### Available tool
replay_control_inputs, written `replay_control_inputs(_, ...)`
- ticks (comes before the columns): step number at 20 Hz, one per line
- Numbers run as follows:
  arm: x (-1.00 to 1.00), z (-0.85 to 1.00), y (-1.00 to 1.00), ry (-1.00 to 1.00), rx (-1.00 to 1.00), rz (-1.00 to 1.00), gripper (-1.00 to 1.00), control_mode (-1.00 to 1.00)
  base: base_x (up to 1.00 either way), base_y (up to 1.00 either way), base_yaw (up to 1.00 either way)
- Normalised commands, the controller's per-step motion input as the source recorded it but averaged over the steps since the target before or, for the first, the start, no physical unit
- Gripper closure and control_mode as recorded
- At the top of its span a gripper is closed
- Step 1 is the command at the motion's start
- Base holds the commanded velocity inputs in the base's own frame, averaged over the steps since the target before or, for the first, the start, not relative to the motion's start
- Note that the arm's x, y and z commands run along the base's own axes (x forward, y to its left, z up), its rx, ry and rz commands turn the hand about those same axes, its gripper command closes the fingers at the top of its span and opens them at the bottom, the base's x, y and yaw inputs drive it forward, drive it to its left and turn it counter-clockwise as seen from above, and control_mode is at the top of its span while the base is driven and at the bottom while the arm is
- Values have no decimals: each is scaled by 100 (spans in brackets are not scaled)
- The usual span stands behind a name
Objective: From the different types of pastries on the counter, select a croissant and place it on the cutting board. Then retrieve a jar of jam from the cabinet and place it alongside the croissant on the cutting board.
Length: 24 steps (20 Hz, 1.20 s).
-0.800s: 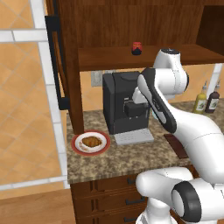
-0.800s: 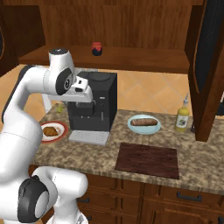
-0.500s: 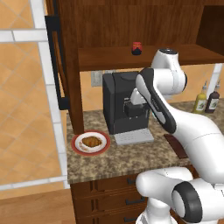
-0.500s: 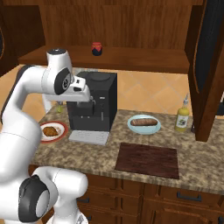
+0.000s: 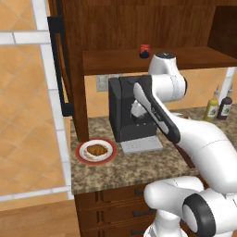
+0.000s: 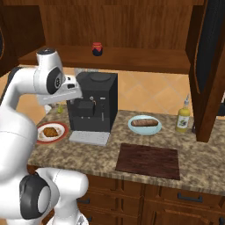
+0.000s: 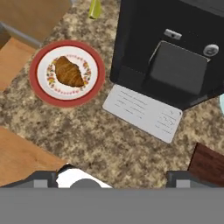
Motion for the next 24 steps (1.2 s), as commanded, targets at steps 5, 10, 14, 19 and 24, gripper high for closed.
replay_control_inputs(5, 0, -16, 66, 0, -13, 26, -100, -100, 0, 0, 0)
replay_control_inputs(10, 2, -38, 58, -5, -8, 16, -100, -100, 0, 0, 0)
replay_control_inputs(14, 14, -56, 30, -16, 0, 22, -100, -100, 0, 0, 0)
replay_control_inputs(19, 15, -58, 40, -4, 0, 21, -100, -100, 0, 0, 0)
replay_control_inputs(24, 25, -48, 27, -1, 0, 2, -100, -100, 0, 0, 0)
